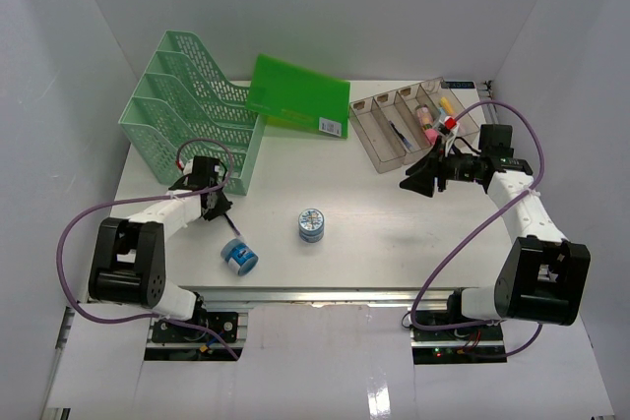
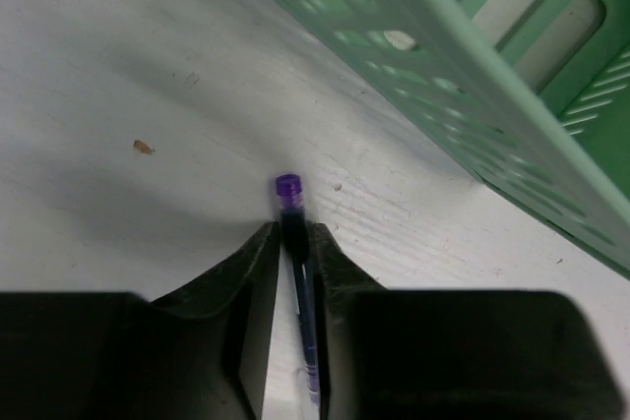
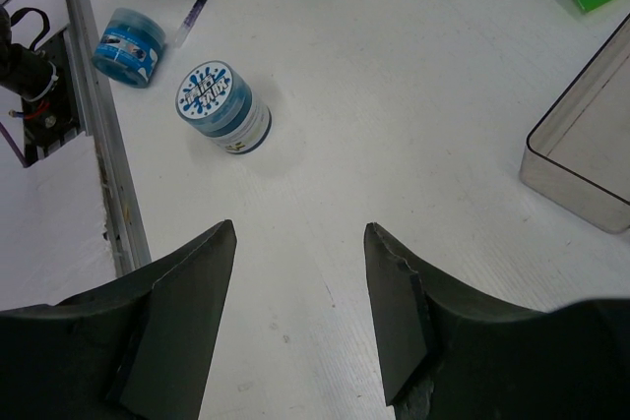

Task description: Organize the desk

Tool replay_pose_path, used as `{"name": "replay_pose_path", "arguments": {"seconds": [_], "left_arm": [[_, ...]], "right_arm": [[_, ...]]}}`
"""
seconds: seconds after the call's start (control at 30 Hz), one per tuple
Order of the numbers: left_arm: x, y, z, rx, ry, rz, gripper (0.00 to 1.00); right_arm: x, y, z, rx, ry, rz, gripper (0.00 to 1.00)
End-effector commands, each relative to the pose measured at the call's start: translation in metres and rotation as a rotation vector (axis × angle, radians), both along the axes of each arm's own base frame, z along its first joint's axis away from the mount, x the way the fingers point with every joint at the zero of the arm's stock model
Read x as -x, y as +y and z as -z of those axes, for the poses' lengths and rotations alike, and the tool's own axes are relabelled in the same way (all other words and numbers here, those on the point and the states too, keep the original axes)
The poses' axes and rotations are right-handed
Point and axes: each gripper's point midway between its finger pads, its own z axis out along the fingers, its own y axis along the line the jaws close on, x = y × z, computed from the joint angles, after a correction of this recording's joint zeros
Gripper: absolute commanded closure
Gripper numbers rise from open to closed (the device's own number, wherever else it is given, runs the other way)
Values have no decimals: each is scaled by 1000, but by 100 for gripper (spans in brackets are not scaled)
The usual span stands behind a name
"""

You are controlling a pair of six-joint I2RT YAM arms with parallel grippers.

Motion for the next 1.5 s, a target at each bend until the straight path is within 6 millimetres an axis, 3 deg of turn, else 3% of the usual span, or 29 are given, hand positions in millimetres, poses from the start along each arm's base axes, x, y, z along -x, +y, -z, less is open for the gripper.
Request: {"name": "replay_pose_path", "arguments": {"seconds": [0.0, 0.2, 0.33, 0.57, 0.8, 0.9, 1.0, 1.13, 1.27, 1.47], "left_arm": [[28, 7, 28, -27, 134, -6, 74], [17, -2, 6, 31, 50, -2, 90], [-3, -19, -34, 128, -73, 12, 99], [-26, -38, -92, 246, -222, 21, 100], [-20, -70, -125, 430, -306, 107, 100], [-8, -93, -136, 554, -342, 163, 100], [-2, -120, -149, 653, -374, 227, 100], [-3, -169, -172, 704, -415, 321, 100], [-8, -212, -185, 710, -421, 385, 100], [-19, -264, -186, 728, -425, 440, 100]], "right_arm": [[4, 1, -12, -36, -38, -23, 39], [4, 1, -12, -39, -39, -25, 39], [5, 1, -11, -40, -37, -31, 39], [7, 1, -9, -39, -40, -39, 39], [14, 7, -9, -64, -20, -77, 39], [20, 17, -9, -88, 25, -114, 38], [30, 43, -3, -85, 113, -166, 33], [48, 82, 8, -82, 225, -255, 20], [69, 114, 13, -79, 385, -340, 18], [51, 127, 15, 5, 502, -197, 18]]}}
